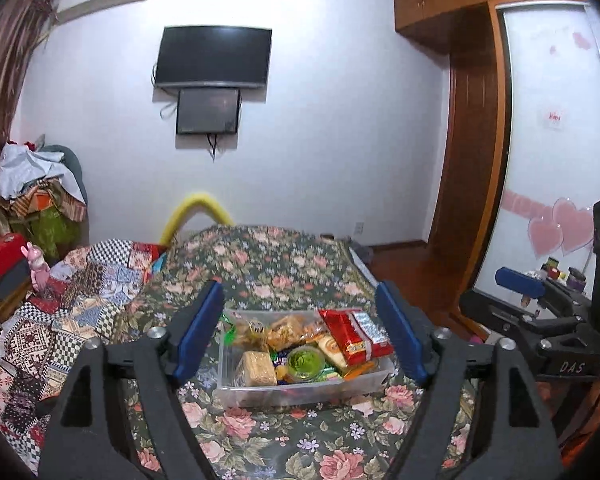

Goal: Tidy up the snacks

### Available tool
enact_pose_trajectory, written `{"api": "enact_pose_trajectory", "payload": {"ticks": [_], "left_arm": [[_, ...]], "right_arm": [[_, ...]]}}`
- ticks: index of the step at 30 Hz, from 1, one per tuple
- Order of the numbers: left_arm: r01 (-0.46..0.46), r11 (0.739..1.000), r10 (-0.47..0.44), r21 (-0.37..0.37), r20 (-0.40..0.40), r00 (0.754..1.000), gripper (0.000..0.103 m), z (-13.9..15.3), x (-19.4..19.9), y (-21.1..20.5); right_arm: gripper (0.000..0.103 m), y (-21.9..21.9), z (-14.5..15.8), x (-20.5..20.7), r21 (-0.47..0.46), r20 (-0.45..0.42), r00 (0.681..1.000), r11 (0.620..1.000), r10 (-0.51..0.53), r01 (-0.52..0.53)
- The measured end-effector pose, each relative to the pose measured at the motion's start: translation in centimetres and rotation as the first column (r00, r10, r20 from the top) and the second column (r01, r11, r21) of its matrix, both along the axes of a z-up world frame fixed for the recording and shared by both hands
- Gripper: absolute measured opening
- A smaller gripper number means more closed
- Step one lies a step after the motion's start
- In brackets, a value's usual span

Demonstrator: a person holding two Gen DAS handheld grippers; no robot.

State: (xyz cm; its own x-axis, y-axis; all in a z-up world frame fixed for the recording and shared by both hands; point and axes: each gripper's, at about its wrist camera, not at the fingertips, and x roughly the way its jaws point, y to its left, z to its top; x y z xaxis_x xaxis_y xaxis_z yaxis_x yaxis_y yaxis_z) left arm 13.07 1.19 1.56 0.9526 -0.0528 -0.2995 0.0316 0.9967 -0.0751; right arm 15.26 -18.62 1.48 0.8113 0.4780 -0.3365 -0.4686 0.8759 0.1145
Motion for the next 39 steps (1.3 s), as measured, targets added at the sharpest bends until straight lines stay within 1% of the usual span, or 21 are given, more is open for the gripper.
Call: {"api": "enact_pose_trajectory", "payload": {"ticks": [1, 3, 6, 9, 22, 39], "left_arm": [[-0.005, 1.000, 0.005, 0.006, 0.014, 1.000, 0.084, 0.2, -0.5, 0.0], [-0.016, 1.000, 0.015, 0.016, 0.030, 0.999, 0.094, 0.4, -1.0, -0.1], [-0.023, 1.000, 0.022, 0.021, 0.041, 0.999, 0.102, 0.4, -1.7, 0.0], [-0.027, 0.999, 0.027, 0.025, 0.037, 0.999, 0.102, 0.2, -2.0, 0.0], [-0.048, 0.999, 0.047, 0.017, 0.029, 0.998, 0.103, -0.4, -2.2, 0.2], [-0.037, 0.999, 0.036, 0.017, 0.017, 0.999, 0.103, -0.7, -2.1, 0.2]], "right_arm": [[0.103, 0.0, 0.0, -0.2, 0.003, 0.004, 1.000, 1.000, 0.002, -0.002], [0.103, 0.0, 0.1, -0.7, 0.009, 0.010, 1.000, 1.000, -0.002, 0.002], [0.103, 0.1, -0.1, -1.3, -0.007, 0.022, 1.000, 1.000, -0.012, 0.012], [0.103, 0.5, -0.5, -1.1, -0.034, 0.023, 0.999, 0.999, -0.028, 0.029], [0.103, 0.2, -0.5, -1.9, -0.023, 0.026, 0.999, 0.999, -0.031, 0.031], [0.103, 0.3, -0.6, -2.0, -0.028, 0.027, 0.999, 0.999, -0.028, 0.028]]}}
